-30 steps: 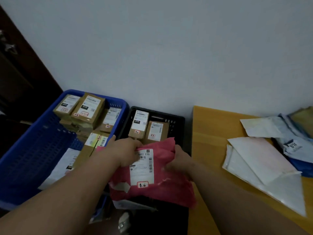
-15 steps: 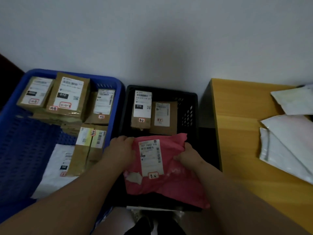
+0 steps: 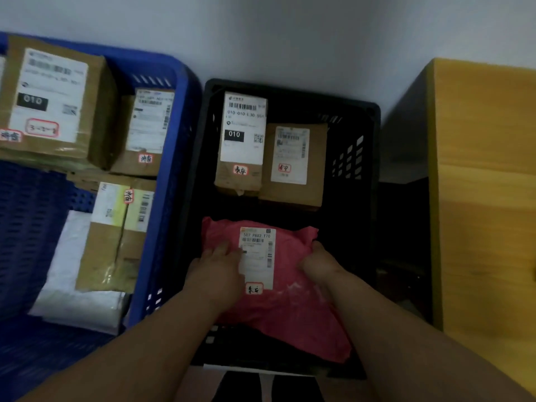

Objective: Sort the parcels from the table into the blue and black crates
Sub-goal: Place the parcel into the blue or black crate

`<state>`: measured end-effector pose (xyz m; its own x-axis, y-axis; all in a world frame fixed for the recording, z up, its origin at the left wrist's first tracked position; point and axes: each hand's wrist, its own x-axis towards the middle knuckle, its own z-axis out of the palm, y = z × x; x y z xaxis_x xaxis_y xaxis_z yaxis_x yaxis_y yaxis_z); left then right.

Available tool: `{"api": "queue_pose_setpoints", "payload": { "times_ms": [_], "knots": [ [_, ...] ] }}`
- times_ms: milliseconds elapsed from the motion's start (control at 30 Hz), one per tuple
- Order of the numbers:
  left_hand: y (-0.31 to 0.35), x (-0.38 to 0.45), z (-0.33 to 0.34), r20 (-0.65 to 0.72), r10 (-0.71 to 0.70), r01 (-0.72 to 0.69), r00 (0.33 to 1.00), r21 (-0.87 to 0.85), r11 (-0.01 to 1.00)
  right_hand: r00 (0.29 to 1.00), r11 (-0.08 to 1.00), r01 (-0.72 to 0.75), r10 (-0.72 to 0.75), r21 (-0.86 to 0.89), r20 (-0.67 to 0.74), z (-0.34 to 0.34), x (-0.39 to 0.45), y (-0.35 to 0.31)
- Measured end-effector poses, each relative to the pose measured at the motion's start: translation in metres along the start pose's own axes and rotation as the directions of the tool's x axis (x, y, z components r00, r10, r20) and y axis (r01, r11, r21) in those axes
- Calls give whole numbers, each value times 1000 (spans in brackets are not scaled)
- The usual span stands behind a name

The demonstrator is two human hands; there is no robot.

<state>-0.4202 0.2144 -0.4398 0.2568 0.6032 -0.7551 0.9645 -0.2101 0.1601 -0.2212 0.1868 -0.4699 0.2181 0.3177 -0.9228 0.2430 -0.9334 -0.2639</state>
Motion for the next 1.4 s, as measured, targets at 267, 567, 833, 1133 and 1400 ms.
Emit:
{"api": "queue_pose_setpoints", "payload": {
  "times_ms": [267, 567, 833, 1133, 1400],
  "knots": [
    [8, 40, 30, 140, -53, 54, 989, -5, 999, 996, 999, 15, -12, 30, -86, 16, 47, 6],
    [8, 60, 52, 202, -123, 146, 972, -99, 984, 903, 912, 169, -295, -374, -313, 21, 50, 23],
    [16, 82, 37, -170, -126, 110, 977, -99, 989, 941, 893, 193, -287, -406, -182, 28, 72, 27],
    [10, 115, 53, 238, -177, 190, 955, -33, 981, 937, 705, 267, -348, -657, 7, 38, 108, 33],
    [5, 135, 62, 127, -133, 124, 983, 76, 989, 935, 615, 334, -314, -714, 167, 51, 129, 38]
  ]
}}
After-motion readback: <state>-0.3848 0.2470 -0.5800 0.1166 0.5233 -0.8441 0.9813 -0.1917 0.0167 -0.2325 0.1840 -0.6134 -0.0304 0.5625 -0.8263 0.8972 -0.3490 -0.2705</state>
